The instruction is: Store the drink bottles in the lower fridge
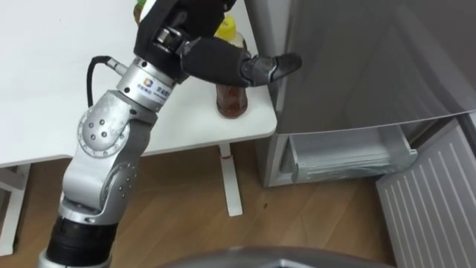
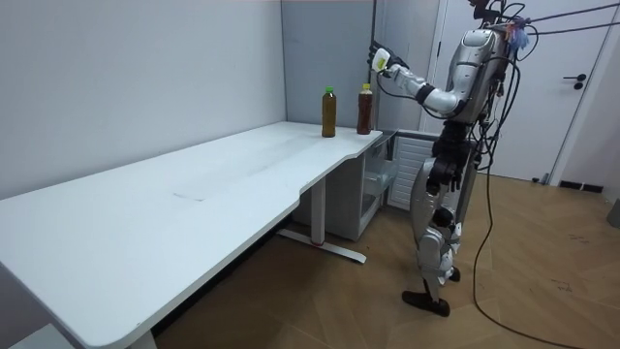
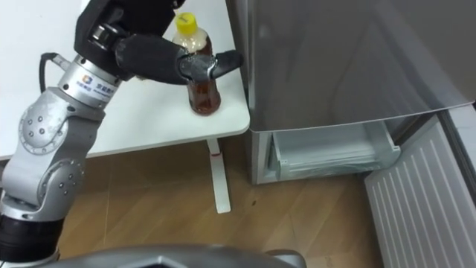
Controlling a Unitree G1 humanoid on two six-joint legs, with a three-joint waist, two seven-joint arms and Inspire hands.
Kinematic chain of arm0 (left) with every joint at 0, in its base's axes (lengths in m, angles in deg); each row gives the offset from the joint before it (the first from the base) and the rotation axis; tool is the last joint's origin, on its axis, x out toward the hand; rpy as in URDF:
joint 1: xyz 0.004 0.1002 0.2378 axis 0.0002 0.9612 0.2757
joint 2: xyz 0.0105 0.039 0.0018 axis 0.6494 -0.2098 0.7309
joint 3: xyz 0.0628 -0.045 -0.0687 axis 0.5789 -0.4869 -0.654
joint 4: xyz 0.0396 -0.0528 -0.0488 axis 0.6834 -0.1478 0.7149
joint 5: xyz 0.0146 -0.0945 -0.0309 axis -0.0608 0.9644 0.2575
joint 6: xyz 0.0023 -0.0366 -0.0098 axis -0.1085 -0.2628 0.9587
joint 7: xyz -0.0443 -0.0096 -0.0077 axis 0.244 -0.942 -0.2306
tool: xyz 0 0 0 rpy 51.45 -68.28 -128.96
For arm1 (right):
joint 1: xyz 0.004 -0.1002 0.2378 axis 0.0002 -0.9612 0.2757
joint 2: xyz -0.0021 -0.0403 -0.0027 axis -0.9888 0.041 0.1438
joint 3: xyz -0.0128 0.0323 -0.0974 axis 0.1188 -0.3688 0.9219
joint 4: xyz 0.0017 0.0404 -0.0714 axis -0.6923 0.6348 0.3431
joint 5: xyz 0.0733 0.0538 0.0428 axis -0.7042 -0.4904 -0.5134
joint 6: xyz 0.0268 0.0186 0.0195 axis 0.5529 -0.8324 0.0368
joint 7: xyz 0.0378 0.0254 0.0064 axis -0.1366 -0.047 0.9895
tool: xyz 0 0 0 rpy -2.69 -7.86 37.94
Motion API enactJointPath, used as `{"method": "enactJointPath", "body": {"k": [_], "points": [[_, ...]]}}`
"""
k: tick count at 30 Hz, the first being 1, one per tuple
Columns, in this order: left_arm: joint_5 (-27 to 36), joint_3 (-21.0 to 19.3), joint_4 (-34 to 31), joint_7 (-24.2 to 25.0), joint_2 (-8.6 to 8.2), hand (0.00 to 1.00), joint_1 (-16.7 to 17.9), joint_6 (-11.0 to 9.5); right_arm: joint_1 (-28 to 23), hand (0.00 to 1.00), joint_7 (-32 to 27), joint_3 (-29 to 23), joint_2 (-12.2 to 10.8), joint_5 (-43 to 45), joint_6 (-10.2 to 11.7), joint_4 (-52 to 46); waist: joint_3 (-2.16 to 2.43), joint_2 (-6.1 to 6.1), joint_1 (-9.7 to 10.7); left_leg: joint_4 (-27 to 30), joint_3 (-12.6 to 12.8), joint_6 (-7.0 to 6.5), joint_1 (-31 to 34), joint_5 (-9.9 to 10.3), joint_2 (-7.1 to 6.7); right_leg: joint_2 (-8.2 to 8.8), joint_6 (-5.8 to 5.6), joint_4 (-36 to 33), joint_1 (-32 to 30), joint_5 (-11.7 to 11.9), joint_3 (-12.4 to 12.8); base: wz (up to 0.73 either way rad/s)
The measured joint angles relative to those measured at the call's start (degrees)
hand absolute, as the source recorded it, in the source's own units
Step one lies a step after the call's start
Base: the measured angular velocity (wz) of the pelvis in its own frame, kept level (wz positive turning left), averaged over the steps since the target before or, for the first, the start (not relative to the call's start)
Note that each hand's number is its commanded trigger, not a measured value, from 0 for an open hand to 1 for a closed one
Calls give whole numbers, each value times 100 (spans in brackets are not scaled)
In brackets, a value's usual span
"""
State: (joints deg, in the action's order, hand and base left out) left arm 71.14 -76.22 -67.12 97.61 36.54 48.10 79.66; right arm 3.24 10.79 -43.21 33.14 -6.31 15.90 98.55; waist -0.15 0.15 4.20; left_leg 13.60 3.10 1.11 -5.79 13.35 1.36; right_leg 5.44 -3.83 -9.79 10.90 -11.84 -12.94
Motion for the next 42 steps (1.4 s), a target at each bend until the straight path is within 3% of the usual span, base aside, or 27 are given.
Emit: {"method": "enactJointPath", "body": {"k": [20,42], "points": [[-222,-8,213,-232,4,0,25,-4,-1,0,-95,137,-70,0,2,35,-38,17,-15,3,-13,0,7,0,-1,-6,1,10,0,1,15,0],[-386,-2,600,-293,4,0,555,43,17,0,-90,131,-70,28,-60,153,-46,6,18,-17,-23,0,5,1,0,-11,2,-1,4,1,20,0]]}}
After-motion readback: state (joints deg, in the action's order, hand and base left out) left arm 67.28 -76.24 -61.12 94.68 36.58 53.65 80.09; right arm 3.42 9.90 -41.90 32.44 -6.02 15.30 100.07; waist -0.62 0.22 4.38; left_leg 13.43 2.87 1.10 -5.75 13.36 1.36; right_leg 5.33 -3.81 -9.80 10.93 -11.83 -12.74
